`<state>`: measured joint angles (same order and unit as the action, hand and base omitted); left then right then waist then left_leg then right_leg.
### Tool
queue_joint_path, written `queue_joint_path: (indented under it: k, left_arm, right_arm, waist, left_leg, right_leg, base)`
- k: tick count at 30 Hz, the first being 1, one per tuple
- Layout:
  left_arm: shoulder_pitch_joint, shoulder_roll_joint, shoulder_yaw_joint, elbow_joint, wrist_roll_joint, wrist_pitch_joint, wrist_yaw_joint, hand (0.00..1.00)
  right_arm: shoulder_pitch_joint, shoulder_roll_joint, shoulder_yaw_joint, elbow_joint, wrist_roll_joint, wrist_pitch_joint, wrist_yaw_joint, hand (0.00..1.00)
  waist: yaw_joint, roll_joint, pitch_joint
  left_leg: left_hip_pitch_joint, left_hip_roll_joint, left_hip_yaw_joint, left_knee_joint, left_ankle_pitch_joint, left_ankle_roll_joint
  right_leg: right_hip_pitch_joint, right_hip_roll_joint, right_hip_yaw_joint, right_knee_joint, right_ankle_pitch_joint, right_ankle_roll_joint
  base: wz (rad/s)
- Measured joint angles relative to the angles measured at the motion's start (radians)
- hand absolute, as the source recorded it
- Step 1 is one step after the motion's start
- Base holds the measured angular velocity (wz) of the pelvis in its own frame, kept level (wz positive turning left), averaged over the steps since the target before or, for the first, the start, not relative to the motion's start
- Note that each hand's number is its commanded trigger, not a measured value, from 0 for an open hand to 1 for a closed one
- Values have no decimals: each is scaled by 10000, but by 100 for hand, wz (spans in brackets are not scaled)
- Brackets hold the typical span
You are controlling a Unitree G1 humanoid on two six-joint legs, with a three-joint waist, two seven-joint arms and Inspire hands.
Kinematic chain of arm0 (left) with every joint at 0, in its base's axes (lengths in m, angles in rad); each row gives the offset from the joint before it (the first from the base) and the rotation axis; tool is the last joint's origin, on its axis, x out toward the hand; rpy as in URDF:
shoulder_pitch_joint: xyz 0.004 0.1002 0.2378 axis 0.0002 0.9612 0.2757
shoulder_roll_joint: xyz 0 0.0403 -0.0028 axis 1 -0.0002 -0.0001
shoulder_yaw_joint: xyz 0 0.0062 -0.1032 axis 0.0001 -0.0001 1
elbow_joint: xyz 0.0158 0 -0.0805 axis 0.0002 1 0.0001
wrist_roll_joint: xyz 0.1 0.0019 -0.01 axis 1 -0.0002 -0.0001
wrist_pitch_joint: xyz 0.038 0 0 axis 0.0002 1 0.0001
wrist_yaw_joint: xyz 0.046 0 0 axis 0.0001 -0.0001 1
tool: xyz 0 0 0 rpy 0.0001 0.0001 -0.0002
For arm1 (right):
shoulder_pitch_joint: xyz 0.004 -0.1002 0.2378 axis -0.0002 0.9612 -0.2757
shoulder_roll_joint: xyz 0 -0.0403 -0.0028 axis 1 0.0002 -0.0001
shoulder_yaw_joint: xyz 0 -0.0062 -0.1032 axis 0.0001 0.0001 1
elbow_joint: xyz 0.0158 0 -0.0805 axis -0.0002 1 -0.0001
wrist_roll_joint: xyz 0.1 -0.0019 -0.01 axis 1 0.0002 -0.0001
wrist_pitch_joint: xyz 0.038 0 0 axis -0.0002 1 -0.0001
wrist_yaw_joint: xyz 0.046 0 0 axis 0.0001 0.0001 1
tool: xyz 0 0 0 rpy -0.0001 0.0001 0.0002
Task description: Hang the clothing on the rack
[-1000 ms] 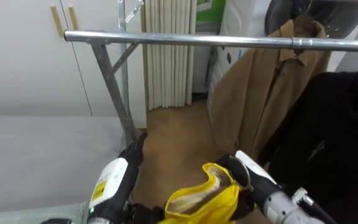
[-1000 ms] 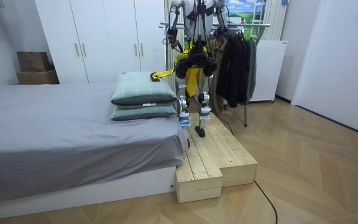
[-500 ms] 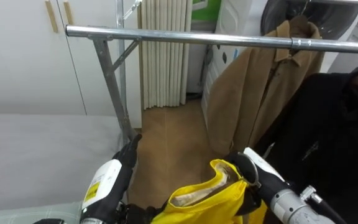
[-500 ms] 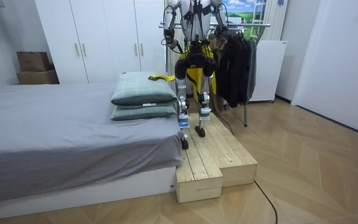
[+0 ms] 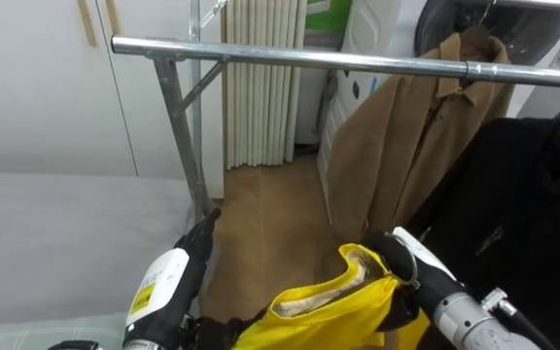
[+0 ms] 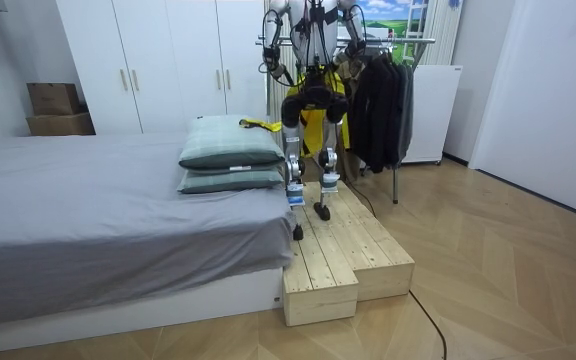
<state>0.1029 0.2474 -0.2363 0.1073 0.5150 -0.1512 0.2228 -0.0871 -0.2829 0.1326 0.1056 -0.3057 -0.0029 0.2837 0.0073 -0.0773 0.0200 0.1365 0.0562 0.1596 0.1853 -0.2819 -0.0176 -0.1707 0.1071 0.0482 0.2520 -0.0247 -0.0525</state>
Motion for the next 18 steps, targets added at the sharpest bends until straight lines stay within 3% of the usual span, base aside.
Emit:
queue_joint_path:
  k: [10,18]
  left_arm:
    - [-9,-23,337,-228,7,-6,-10,0]
    - [-11,-8,358,-301,109,-2,-409,0]
  right_arm:
    - [-1032,-83,-154,961,670,-6,35,100]
    - [-1881,-585,-161,1739,684,26,163,100]
  waist:
    - [47,-120,3]
    - [182,-149,-17]
  left_leg:
    - [81,28,-102,-5,1,0]
    - [-38,24,-219,11,3,3]
  right_leg:
    - [236,-15,-123,-222,29,-5]
    - [200,-20,-279,-334,40,8]
  base:
    - [4]
    - [5]
